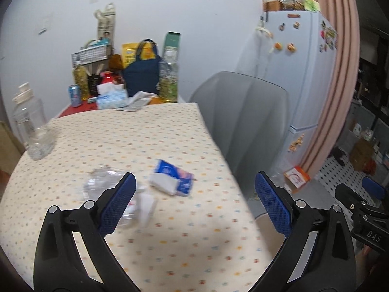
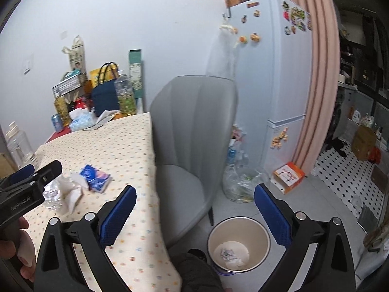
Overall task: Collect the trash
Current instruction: 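Move both open tools back toward the crushed plastic bottle on the table, then close the left tool on the crushed clear plastic bottle and lift it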
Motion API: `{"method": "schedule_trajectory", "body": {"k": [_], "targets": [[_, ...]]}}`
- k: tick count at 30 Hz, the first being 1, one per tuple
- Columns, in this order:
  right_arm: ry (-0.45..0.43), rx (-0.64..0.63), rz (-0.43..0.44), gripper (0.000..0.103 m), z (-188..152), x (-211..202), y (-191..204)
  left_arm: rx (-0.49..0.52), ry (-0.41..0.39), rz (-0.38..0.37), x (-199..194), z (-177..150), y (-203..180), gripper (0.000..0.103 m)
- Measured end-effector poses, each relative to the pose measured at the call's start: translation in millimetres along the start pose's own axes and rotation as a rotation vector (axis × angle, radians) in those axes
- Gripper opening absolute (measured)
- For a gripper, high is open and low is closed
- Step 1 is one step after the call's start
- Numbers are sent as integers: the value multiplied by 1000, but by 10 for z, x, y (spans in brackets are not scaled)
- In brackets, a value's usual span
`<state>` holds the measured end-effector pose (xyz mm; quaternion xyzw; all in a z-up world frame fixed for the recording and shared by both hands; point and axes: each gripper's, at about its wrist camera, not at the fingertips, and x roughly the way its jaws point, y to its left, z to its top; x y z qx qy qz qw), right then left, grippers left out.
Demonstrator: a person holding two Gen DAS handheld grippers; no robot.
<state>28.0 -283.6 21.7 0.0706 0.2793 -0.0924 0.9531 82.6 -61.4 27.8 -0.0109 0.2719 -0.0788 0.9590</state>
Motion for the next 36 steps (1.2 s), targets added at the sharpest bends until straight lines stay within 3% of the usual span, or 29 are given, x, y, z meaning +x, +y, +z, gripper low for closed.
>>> {"method": "schedule_trajectory", "body": {"k": [19, 28, 36], "targets": [[27, -134, 148, 95, -10, 72, 1064, -181, 0, 156, -199, -209, 1294, 97], [46, -161, 193, 95, -25, 246, 1328, -198, 22, 169, -72, -260, 1471, 96], [74, -144, 190, 95, -34, 416, 1274, -193, 69, 123, 160, -273, 1320, 74]]}}
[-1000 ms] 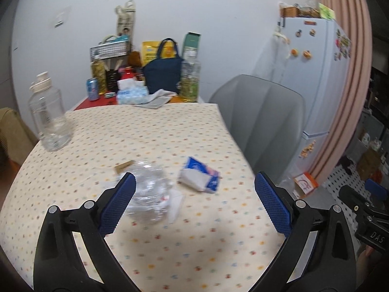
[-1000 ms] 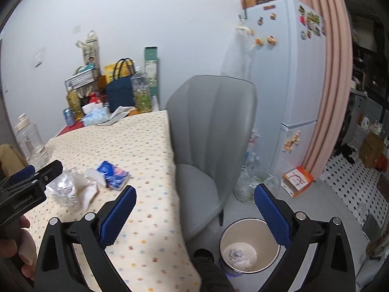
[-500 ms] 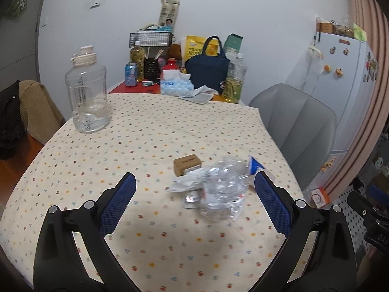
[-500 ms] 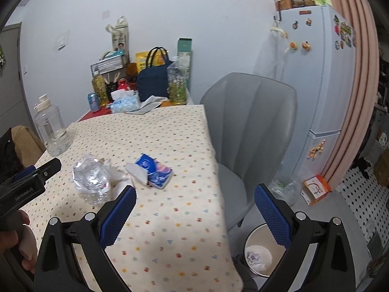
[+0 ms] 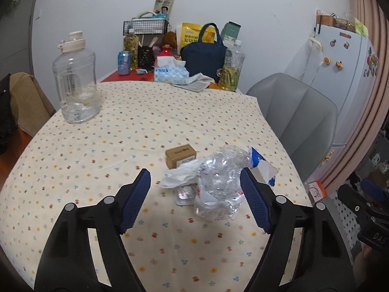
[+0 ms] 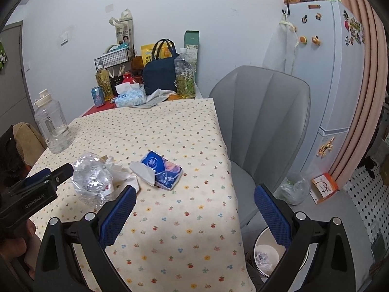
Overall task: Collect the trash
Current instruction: 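Close the left tool on the crushed clear plastic bottle and lift it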
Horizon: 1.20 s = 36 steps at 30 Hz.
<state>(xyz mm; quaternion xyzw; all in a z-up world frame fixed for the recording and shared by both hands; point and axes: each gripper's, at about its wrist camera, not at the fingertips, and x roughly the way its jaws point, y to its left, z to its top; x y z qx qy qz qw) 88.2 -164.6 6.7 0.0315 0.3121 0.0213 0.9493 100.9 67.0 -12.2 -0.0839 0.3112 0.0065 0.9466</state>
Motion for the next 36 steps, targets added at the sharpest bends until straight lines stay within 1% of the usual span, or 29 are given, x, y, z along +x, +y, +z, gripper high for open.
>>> {"method": "schedule_trajectory", "body": {"k": [3, 4, 5, 7, 10, 12, 19, 24, 26, 27, 28, 29, 30, 31, 32, 33, 34, 36], "targets": [[13, 14, -9, 95, -19, 54, -90, 0, 25, -1, 106, -34, -61, 73], [15, 18, -10, 95, -22, 68, -108, 0, 31, 7, 141, -43, -89, 74], [18, 23, -11, 95, -27, 82, -134, 2, 40, 18, 182, -51, -124, 83], [22, 34, -11, 95, -42, 99, -182, 14, 49, 22, 247, -71, -207, 96], [24, 47, -11, 95, -57, 115, -249, 51, 68, 46, 340, -102, -342, 96], [29, 55, -12, 95, -75, 136, -297, 64, 71, 85, 388, -120, -415, 96], [41, 65, -7, 95, -97, 211, -361, 64, 72, 214, 521, -132, -492, 96], [46, 62, -2, 95, -95, 249, -344, 79, 62, 251, 545, -127, -526, 96], [48, 60, 0, 95, -100, 265, -329, 82, 58, 255, 547, -127, -526, 95], [49, 58, 0, 95, -101, 271, -320, 81, 56, 250, 543, -129, -521, 93], [51, 56, 0, 95, -103, 278, -311, 81, 57, 245, 545, -129, -519, 87], [53, 55, 0, 95, -108, 284, -303, 82, 63, 243, 547, -133, -517, 76], [55, 53, 1, 95, -110, 288, -296, 81, 71, 237, 545, -137, -502, 71], [57, 50, 2, 95, -112, 293, -278, 75, 74, 230, 546, -139, -487, 58], [57, 47, 2, 95, -113, 297, -267, 67, 76, 220, 535, -139, -463, 49], [57, 40, 3, 95, -112, 299, -242, 55, 76, 207, 513, -138, -431, 47], [57, 36, 4, 95, -110, 301, -225, 39, 72, 192, 478, -138, -390, 39], [57, 24, 8, 95, -107, 309, -165, 22, 65, 179, 419, -132, -325, 39]]}}
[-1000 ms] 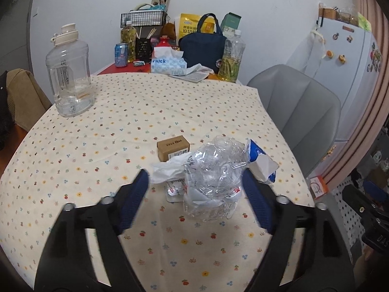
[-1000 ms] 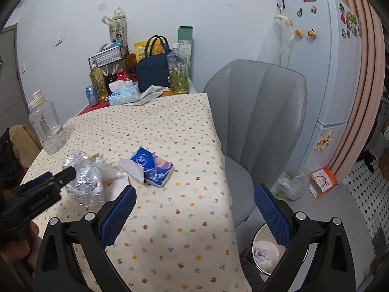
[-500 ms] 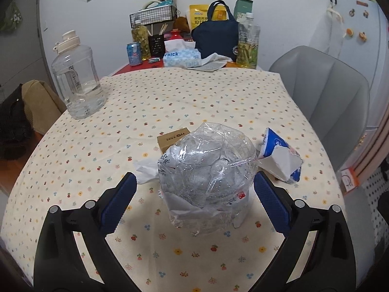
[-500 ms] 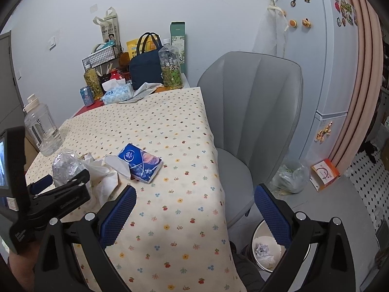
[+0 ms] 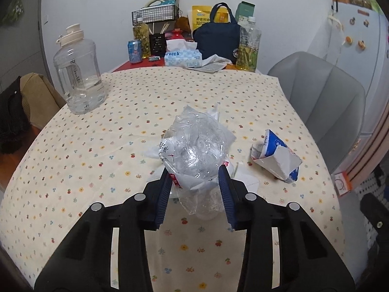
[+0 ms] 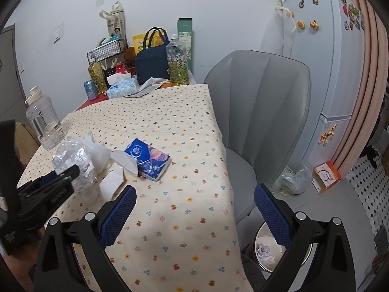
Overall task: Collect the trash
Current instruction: 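Close the left tool on the crushed clear plastic bottle and lift it, then grasp the white folded paper with the right tool while the left tool holds the bottle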
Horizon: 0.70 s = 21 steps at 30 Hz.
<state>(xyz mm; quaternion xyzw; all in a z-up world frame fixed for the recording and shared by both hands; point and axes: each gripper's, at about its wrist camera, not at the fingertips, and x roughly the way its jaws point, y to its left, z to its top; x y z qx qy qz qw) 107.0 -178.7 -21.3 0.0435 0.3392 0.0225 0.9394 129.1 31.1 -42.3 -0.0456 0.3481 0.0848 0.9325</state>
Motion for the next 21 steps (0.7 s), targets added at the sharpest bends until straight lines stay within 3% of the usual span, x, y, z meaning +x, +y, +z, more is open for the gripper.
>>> {"method": "schedule_trajectory", "body": {"k": [9, 21], "targets": [[1, -50, 41, 95, -15, -2, 341, -61, -63, -71, -322, 40, 355, 38], [14, -95, 97, 95, -13, 55, 665, -126, -116, -5, -494, 117, 849, 38]]}}
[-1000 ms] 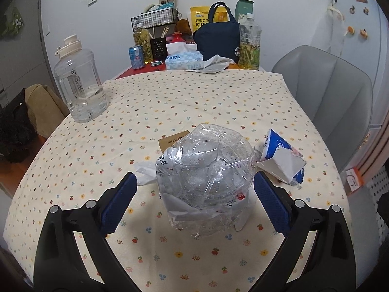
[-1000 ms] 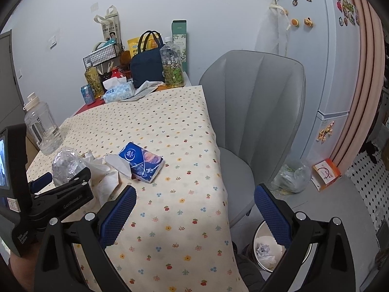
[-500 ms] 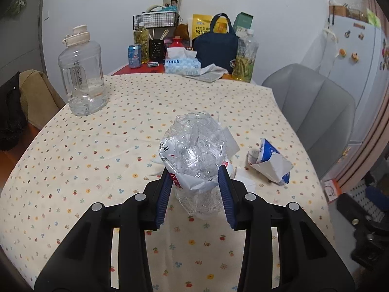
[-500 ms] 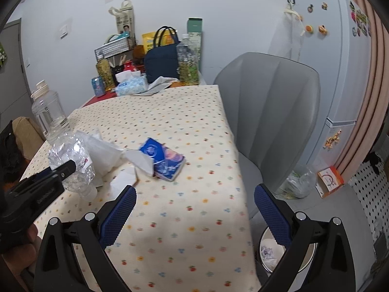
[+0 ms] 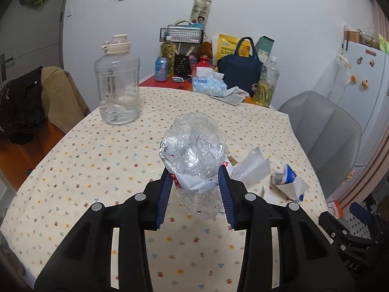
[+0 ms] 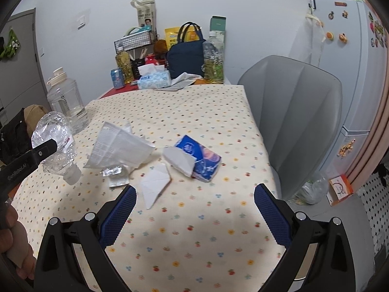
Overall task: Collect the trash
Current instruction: 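Grasp the white folded paper with the right tool while the left tool holds the bottle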
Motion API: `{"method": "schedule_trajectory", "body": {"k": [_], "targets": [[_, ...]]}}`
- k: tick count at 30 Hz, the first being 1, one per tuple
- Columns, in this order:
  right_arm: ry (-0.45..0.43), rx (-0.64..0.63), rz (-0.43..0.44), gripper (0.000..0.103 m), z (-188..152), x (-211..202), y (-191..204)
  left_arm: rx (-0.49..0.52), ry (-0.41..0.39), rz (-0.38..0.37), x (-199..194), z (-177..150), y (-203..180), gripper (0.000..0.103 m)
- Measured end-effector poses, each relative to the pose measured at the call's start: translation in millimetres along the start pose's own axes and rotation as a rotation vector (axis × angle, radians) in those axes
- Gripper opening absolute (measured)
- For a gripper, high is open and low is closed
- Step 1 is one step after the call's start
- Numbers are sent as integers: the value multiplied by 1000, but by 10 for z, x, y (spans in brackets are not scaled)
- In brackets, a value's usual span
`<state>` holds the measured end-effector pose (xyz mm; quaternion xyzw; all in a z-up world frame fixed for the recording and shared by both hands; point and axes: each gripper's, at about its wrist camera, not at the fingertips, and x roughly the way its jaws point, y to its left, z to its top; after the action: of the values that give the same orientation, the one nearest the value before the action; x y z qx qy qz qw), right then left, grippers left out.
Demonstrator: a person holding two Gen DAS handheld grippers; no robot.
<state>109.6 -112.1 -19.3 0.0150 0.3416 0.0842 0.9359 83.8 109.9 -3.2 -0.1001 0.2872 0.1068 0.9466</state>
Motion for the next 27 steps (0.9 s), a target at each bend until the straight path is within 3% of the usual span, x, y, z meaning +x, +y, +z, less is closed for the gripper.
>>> {"method": "schedule_trajectory", "body": {"k": [6, 19, 21, 27], "targets": [[25, -16, 28, 93, -28, 124, 139, -19, 29, 28, 121, -72, 194, 38], [138, -81, 69, 82, -83, 615, 478, -63, 106, 11, 533, -184, 396, 40], [151, -84, 68, 81, -94, 688, 506, -74, 117, 4, 586, -177, 404, 47], [189, -89, 67, 70, -127, 875, 558, -67, 125, -5, 692, -197, 370, 49]]}}
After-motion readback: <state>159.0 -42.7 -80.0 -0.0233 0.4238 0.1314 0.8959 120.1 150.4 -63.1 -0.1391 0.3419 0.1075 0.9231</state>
